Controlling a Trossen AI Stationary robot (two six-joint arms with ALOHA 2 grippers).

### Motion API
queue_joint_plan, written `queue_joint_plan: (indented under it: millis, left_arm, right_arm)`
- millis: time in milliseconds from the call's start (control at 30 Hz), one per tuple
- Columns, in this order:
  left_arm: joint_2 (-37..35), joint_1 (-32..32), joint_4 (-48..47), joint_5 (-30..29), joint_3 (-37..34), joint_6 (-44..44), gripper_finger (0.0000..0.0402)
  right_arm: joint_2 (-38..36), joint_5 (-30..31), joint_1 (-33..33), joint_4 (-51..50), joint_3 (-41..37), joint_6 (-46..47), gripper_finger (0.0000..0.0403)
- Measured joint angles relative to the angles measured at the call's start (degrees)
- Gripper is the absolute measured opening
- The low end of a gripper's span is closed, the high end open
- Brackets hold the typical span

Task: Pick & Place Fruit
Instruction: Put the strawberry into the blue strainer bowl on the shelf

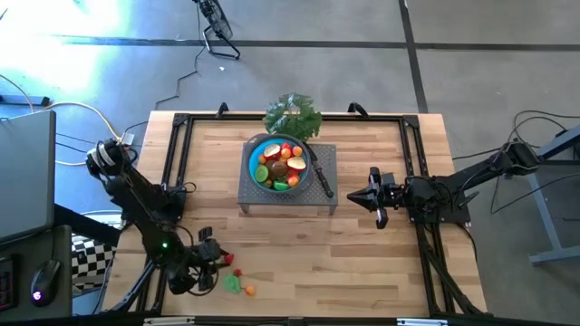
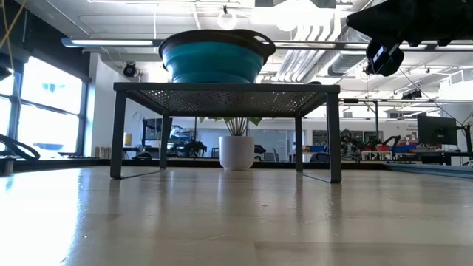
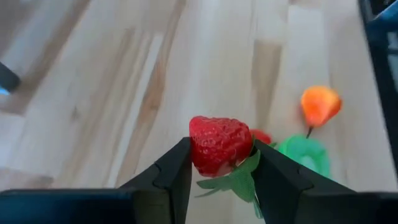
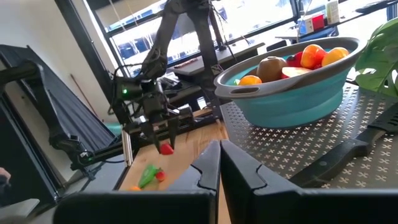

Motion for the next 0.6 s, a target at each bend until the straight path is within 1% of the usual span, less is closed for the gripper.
queue_joint_plan:
  millis: [367,600]
  left_arm:
    - [-13.3,0.0,-0.2,-10.0,0.0,7.0,0.0137]
    - [-20.7,0.0,-0.2,-18.6,0.0,7.8,0.0137]
  right_arm:
    - [0.0,0.0,0.0,-0.2,0.0,0.0,0.0004]
    - [0.0,0.0,0.0,-0.3,0.0,0.0,0.0004]
